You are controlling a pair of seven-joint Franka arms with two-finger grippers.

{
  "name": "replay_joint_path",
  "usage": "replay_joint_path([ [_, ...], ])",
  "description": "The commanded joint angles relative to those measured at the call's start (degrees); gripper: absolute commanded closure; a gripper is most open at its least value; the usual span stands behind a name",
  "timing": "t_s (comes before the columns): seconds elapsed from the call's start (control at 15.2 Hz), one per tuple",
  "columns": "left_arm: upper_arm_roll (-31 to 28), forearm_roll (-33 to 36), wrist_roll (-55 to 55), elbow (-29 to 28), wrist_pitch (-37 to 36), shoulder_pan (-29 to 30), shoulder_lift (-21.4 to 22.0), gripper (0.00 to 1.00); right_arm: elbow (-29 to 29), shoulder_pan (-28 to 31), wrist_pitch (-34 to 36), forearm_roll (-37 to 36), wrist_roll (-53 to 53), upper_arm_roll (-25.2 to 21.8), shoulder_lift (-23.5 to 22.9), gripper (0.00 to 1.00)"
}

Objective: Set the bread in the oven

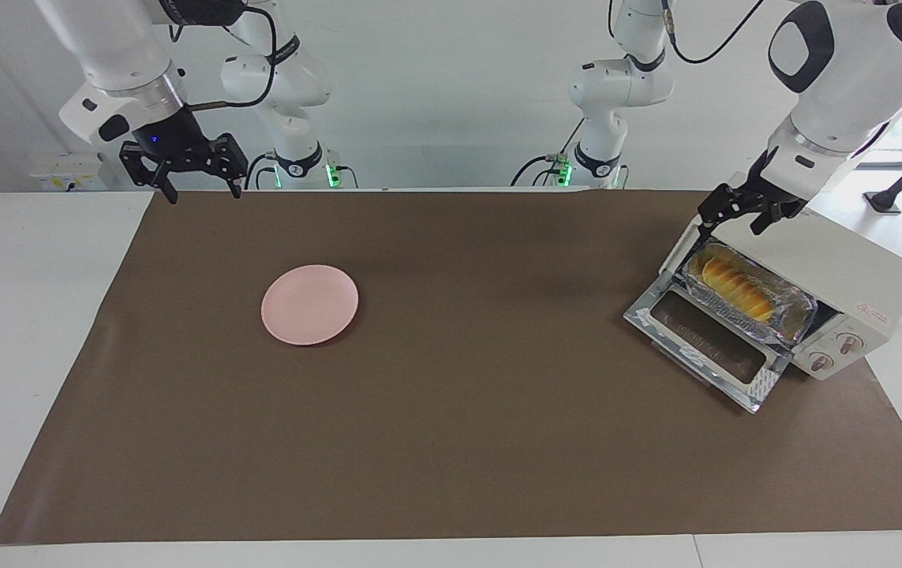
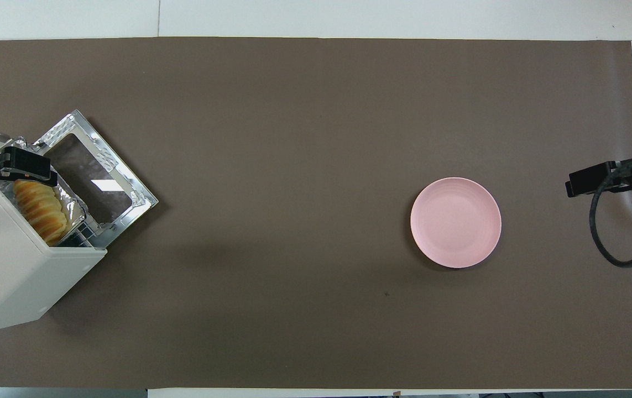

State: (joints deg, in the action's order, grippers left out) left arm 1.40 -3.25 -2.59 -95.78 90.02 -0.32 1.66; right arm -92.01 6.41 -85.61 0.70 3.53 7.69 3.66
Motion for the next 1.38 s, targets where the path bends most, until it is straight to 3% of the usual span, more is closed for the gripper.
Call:
replay_joint_path([
  [0.0,0.35,0.35,-0.05,-5.29,0.94,0.32,4.49,0.0,-1.07,0.89,0.45,-0.44,1.92,0.48,1.18,0.0],
  [1.32,0.44,3.08,4.08,-3.98,3.05,-0.91,3.52,0.0,-1.07,0.89,0.45,-0.44,1.92,0.48,1.18,0.0],
])
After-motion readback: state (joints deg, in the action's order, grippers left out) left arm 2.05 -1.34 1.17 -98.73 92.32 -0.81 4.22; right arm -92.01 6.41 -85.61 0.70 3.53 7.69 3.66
